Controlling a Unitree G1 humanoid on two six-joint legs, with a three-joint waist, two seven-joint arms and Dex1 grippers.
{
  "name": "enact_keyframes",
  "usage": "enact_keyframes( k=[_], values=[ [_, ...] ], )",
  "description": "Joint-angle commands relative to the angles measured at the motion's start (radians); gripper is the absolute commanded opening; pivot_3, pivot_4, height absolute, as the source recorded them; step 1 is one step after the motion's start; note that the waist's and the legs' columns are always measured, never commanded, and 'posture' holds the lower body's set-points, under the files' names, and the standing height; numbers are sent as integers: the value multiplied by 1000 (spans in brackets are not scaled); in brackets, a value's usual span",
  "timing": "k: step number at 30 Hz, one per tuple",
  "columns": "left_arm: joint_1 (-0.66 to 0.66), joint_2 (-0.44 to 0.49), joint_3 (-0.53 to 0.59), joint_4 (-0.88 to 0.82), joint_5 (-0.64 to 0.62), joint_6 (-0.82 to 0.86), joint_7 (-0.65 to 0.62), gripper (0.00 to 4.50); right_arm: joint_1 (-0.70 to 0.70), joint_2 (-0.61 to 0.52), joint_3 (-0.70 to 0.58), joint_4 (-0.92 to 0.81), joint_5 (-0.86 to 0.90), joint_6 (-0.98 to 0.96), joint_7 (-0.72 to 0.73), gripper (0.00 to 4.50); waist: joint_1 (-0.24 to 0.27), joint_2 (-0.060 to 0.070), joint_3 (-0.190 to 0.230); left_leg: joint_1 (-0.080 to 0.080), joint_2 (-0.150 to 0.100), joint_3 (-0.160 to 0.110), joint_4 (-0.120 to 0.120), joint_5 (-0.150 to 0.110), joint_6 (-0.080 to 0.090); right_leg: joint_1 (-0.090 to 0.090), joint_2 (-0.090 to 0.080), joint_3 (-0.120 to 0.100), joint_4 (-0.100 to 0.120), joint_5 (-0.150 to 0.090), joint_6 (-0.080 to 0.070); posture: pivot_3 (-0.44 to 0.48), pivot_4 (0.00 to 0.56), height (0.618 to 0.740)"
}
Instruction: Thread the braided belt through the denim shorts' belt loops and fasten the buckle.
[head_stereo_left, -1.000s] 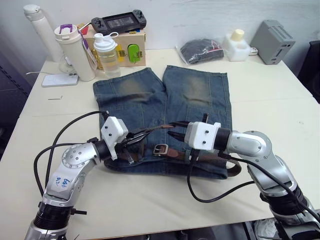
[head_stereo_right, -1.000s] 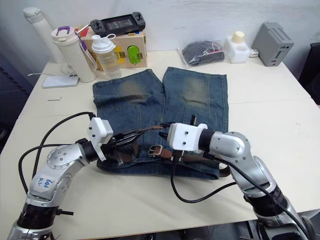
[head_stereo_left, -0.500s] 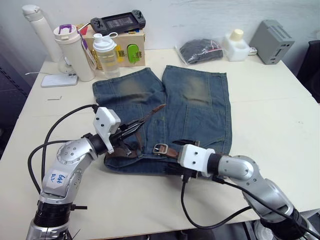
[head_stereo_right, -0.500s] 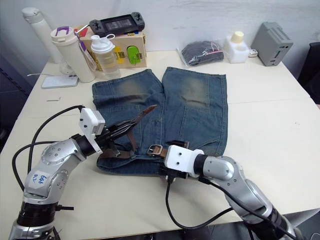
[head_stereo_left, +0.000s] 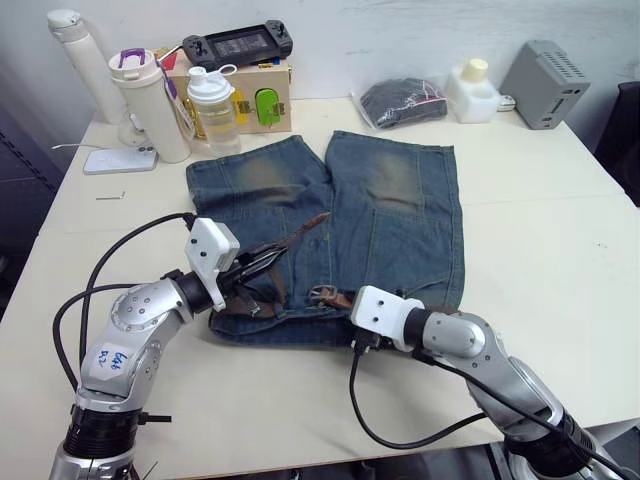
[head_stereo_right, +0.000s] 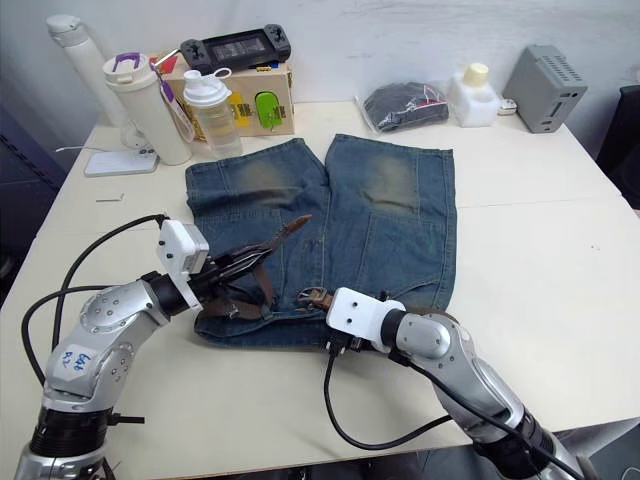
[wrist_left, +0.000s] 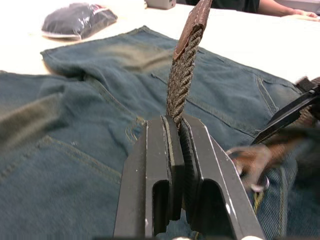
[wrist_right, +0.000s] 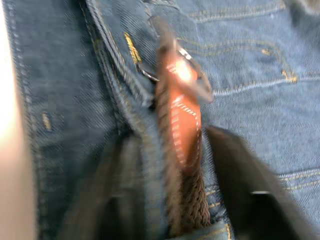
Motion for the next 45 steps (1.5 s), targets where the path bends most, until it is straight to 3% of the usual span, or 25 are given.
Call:
enact_keyframes(
  k=[1, 11, 20, 34, 45],
  values=[
    [18, 44, -11, -39, 47, -64, -46, 0, -20, 29, -43, -42, 37, 45, -4, 17, 0, 0, 0, 0, 0, 0, 0, 0, 0, 0, 0, 0, 0, 0, 0, 0, 150, 690],
    [132, 201, -83, -47, 138, -144, -207, 0, -64, 128, -119, -67, 131, 273, -45, 17, -3, 1, 0, 0, 0, 0, -1, 0, 0, -1, 0, 0, 0, 0, 0, 0, 150, 690],
    [111, 166, -92, 14, 179, -5, -115, 0, -87, 150, -127, -91, 179, 344, -91, 17, -2, 1, 0, -1, 0, 0, -1, 0, 0, -2, 0, 0, 1, 0, 0, 0, 150, 690],
    [65, 87, -137, -63, 171, 271, -1, 0, -116, 158, -110, -128, 204, 407, -162, 17, 2, 1, 0, 0, -1, 0, -1, 0, 0, -2, -1, 1, 3, 0, 0, 0, 150, 690],
    [27, 43, -131, -124, 147, 381, 48, 0, -119, 157, -88, -124, 207, 422, -183, 17, 3, 1, 0, 0, -2, 0, -1, 0, 0, -2, -1, 1, 4, 0, 0, 0, 150, 690]
  ],
)
